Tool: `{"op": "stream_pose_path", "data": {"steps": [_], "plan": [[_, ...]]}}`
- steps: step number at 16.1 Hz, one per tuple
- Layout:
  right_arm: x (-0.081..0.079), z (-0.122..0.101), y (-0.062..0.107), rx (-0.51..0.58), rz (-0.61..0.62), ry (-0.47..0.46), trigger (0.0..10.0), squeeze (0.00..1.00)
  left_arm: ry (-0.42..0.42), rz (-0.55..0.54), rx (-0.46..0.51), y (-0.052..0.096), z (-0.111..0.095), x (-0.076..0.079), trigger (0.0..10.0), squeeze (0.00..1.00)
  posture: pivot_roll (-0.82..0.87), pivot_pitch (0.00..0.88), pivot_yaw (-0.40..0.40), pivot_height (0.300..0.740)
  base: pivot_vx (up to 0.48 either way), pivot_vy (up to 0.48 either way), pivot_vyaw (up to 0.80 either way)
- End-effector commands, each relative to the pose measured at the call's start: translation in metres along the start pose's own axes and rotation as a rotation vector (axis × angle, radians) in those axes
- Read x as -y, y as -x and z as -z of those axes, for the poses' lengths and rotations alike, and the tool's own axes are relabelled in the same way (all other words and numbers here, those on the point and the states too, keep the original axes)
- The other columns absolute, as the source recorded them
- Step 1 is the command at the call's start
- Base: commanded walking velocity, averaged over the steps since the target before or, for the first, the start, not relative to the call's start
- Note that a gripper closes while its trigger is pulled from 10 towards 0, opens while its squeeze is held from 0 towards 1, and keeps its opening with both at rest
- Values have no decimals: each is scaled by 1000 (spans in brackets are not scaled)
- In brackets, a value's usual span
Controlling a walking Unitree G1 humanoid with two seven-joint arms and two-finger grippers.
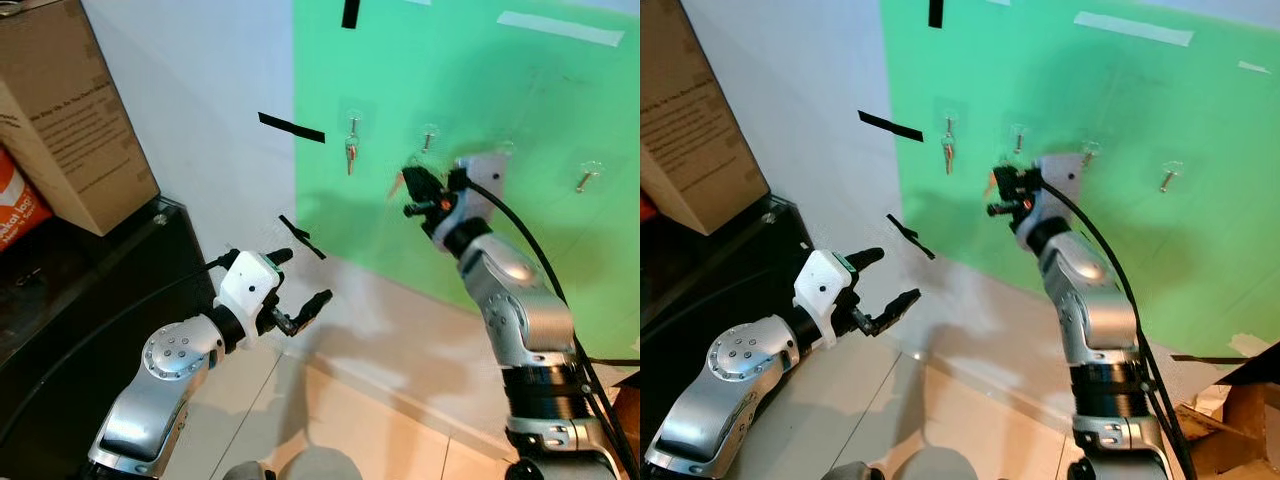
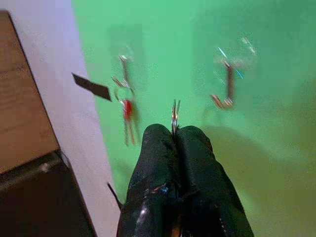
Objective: Hang keys on a hook
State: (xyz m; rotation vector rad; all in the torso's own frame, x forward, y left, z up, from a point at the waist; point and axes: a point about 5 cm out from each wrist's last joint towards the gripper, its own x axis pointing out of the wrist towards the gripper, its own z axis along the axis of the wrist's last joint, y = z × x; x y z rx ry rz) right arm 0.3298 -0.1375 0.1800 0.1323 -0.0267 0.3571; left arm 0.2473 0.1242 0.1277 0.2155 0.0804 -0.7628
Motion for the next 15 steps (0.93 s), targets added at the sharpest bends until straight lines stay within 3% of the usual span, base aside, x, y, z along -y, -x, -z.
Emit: {"op": "stream_pose_path", "data": {"steps": [1,15], "plan": [[2,-4,-3,21,9,-44,10000,0,7,17,24,1,-7,2,10000,533,38,0,-8,740,0,0,0],[15,-12,-17,35,92,-155,10000,0,16,31,23,1,-10,2,10000,533,43,0,-5,740,0,0,0]]}}
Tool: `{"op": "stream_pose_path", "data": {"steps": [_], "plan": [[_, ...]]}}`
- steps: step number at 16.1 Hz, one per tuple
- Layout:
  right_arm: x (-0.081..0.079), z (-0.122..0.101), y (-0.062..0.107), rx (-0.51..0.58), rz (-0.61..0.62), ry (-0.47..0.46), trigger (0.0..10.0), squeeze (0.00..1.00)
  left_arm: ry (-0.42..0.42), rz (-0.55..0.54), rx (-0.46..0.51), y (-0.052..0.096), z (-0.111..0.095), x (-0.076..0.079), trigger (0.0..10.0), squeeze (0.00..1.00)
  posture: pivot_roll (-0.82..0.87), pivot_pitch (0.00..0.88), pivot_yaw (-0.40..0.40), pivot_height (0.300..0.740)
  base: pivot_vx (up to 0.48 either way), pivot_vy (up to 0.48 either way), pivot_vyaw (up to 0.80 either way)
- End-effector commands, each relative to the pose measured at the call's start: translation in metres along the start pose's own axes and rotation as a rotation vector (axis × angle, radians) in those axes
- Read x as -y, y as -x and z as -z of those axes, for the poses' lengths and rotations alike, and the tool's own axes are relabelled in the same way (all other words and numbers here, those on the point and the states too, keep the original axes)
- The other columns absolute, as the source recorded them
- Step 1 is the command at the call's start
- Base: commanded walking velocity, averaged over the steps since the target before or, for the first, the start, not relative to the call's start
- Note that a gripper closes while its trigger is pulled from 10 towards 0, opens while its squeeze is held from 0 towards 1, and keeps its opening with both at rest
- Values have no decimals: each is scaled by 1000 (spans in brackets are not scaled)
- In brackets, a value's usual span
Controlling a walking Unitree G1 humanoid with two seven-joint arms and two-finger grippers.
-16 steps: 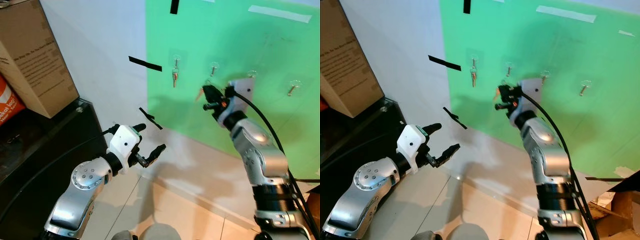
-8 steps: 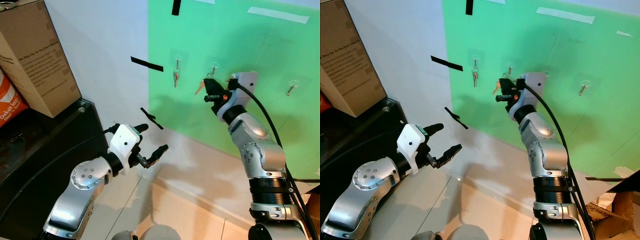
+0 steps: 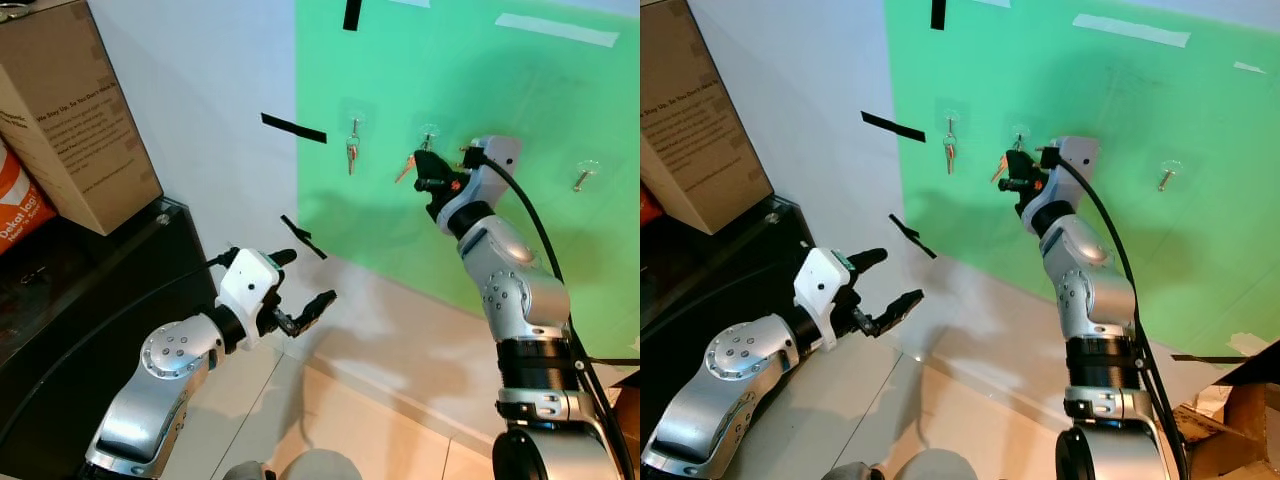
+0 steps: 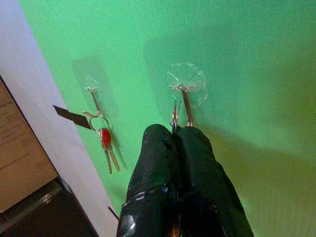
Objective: Hang keys on a hook
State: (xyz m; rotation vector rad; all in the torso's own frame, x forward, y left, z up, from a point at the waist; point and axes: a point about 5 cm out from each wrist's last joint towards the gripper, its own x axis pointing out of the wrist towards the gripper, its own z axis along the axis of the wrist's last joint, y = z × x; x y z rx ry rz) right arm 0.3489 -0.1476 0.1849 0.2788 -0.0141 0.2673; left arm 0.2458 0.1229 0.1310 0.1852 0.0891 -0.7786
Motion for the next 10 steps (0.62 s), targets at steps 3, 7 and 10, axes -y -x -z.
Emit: {"op": "stream_pose_path", "data": {"steps": [3,7,10], "plan": [[-1,-2,-4,-15,11,-24,10000,0,-9,14,19,1,-7,1,10000,533,45,0,-7,740,0,0,0],[5,8,-2,-68,51,-36,10000,0,1,26,20,1,-7,3,10000,533,43,0,-5,740,0,0,0],[5,12,0,-90,50,-36,10000,0,0,24,37,1,-10,1,10000,529,42,0,-1,740,0,0,0]]}}
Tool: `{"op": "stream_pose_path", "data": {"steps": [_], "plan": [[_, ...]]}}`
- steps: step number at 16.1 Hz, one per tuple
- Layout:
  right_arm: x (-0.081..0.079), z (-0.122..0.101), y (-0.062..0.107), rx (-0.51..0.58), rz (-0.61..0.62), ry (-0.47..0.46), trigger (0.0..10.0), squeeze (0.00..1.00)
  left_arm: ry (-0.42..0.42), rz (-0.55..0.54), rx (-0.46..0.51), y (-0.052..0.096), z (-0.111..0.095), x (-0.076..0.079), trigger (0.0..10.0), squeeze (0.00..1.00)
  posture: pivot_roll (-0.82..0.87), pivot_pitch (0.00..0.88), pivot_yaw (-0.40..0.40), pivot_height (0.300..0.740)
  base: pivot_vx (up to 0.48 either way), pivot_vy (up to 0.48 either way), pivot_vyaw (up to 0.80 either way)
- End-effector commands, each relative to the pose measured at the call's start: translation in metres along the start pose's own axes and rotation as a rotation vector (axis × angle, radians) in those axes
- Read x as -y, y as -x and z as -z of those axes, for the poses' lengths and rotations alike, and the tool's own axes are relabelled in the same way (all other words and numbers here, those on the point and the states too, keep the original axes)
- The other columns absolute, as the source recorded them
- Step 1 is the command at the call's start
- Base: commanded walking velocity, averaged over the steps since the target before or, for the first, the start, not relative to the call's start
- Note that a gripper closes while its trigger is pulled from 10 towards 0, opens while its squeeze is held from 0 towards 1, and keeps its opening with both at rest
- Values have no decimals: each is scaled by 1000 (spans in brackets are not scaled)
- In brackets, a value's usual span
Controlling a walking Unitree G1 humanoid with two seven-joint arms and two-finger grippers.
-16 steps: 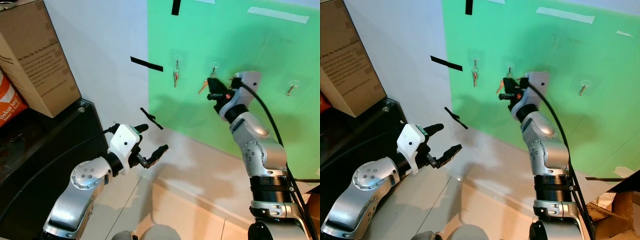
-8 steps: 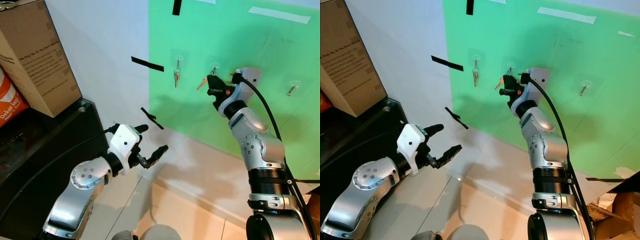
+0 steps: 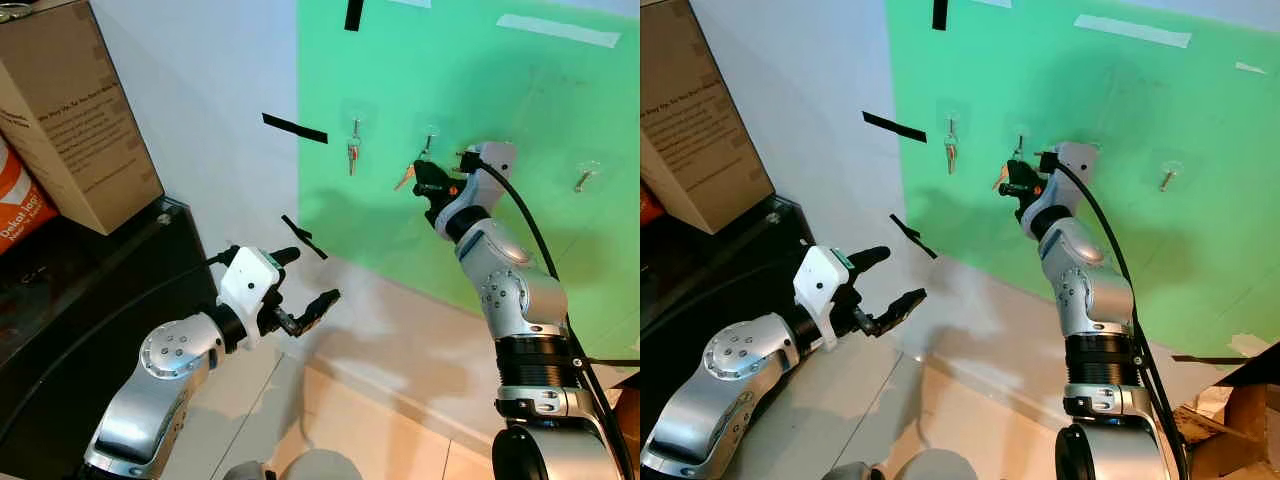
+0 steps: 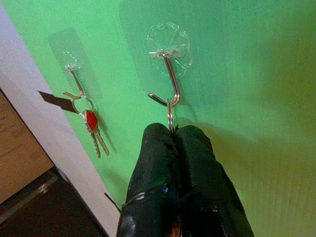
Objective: Hang keys on a hook
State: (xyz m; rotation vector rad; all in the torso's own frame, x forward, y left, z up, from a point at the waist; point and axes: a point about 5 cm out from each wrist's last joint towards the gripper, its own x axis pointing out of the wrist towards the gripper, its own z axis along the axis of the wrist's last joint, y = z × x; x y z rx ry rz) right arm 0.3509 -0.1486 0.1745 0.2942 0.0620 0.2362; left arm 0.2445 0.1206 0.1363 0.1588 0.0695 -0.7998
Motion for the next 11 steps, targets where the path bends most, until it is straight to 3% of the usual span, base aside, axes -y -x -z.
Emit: {"op": "stream_pose_path", "data": {"steps": [1,5,10,11], "plan": [[2,6,1,-36,11,-7,10000,0,-12,-19,47,-1,-12,-4,10000,533,42,0,0,740,0,0,0],[2,7,1,-40,10,-5,10000,0,19,-52,149,-5,-34,-12,10000,533,41,0,0,740,0,0,0],[1,7,1,-35,13,-4,10000,0,31,-26,179,-7,-40,-9,10000,529,39,0,2,740,0,0,0],[1,9,2,-36,12,-12,10000,631,33,-27,181,-7,-41,-10,10000,529,38,0,6,740,0,0,0]]}}
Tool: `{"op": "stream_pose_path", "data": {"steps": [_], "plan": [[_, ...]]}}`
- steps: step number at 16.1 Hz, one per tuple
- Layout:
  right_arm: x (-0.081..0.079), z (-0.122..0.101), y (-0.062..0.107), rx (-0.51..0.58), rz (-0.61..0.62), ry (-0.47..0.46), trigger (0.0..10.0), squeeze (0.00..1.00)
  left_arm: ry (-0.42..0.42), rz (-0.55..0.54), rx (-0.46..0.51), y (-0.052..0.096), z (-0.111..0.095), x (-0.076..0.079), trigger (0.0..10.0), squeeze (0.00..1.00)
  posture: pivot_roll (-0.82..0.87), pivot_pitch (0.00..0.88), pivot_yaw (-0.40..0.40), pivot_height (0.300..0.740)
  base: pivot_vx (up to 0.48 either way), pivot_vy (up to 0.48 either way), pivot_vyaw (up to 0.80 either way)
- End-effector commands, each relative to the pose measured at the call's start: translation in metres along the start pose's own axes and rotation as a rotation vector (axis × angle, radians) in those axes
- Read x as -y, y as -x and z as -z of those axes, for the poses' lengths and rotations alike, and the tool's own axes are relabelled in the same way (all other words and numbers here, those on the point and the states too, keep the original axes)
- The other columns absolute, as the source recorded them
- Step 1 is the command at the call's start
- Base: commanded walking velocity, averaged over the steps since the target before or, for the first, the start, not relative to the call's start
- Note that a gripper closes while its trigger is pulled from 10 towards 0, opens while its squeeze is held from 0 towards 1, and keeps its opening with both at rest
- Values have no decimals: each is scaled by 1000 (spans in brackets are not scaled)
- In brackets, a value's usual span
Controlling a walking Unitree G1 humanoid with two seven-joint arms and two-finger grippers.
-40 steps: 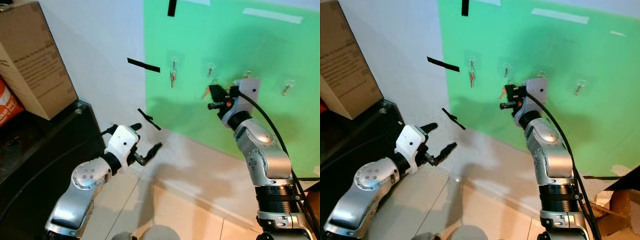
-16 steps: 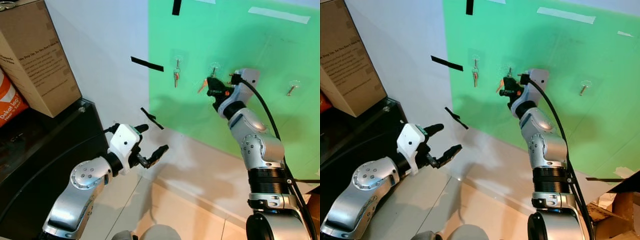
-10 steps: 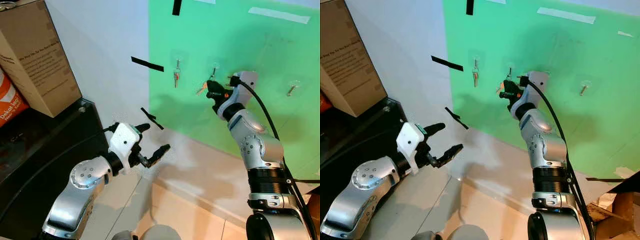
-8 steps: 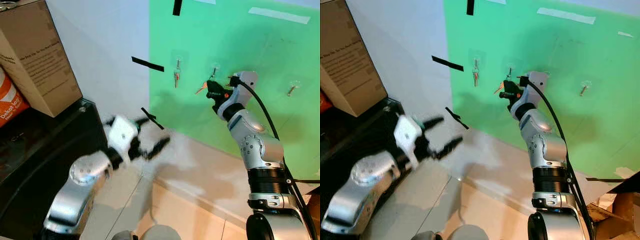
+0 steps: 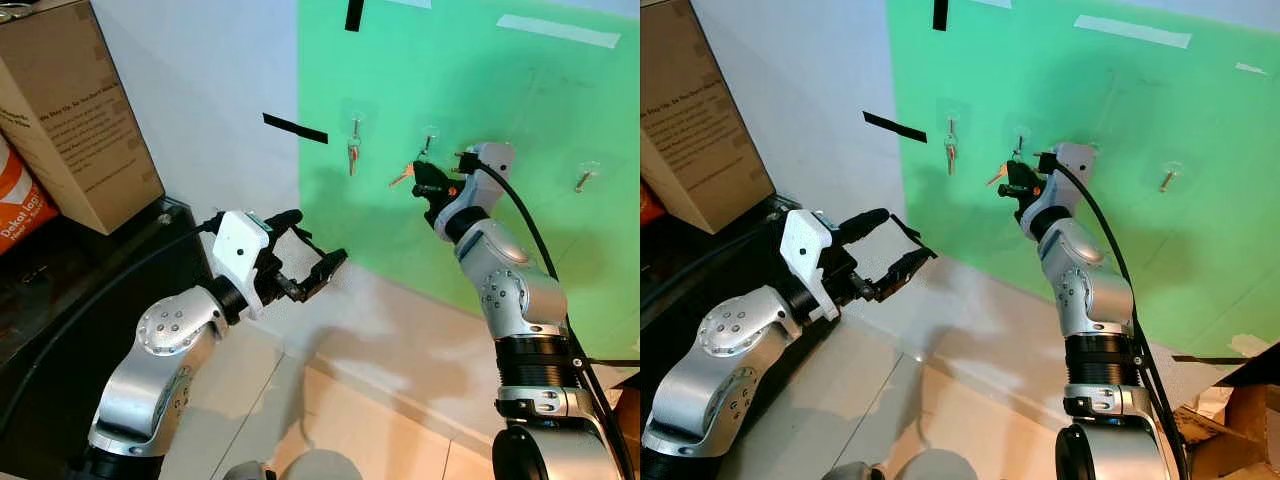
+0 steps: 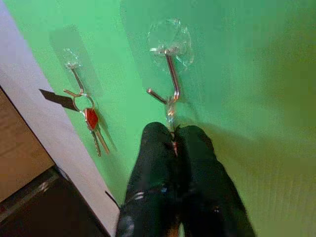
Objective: Hang keys on a hook
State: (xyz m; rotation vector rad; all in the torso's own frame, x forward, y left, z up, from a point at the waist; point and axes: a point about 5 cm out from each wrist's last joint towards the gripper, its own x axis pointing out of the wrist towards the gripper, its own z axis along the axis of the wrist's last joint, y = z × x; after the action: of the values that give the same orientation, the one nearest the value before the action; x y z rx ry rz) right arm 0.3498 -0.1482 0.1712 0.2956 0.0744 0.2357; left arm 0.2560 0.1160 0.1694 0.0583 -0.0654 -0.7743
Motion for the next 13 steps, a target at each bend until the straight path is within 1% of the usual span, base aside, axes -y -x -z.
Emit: {"op": "stream_pose_path", "data": {"steps": [1,2,3,4,6,7,8,9,10,11,13], "plan": [[2,8,2,-36,14,-21,10000,1000,-6,8,23,-2,-7,-1,10000,529,38,0,6,740,0,0,0],[6,15,5,-73,34,12,10000,1000,-6,8,18,-3,-5,0,10000,525,34,0,8,740,0,0,0],[7,18,6,-91,43,26,10000,1000,-5,7,15,-3,-4,0,10000,529,34,0,7,740,0,0,0],[5,24,14,-100,-3,25,10000,1000,6,-5,0,-1,1,1,10000,522,33,0,3,740,0,0,0],[4,34,27,-104,-40,82,10000,1000,19,-51,-48,1,13,2,10000,514,34,0,-2,740,0,0,0],[2,49,40,-155,-73,154,10000,1000,9,-126,-105,5,26,0,10000,502,28,0,-11,740,0,0,0],[1,64,53,-215,-88,221,10000,1000,-8,-210,-164,10,39,-3,10000,494,24,0,-17,740,0,0,800],[0,72,62,-203,-106,293,10000,1000,-6,-269,-199,15,48,-5,10000,494,24,0,-20,740,0,0,800],[0,86,74,-212,-102,324,10000,1000,-6,-360,-232,23,57,-8,10000,514,28,0,-27,740,0,0,800],[0,89,77,-214,-94,320,10000,1000,-7,-388,-241,25,59,-9,10000,514,30,0,-28,740,0,0,800],[2,91,79,-211,-56,284,10000,1000,-31,-502,-224,29,58,-15,10000,573,31,0,-23,740,0,0,800]]}}
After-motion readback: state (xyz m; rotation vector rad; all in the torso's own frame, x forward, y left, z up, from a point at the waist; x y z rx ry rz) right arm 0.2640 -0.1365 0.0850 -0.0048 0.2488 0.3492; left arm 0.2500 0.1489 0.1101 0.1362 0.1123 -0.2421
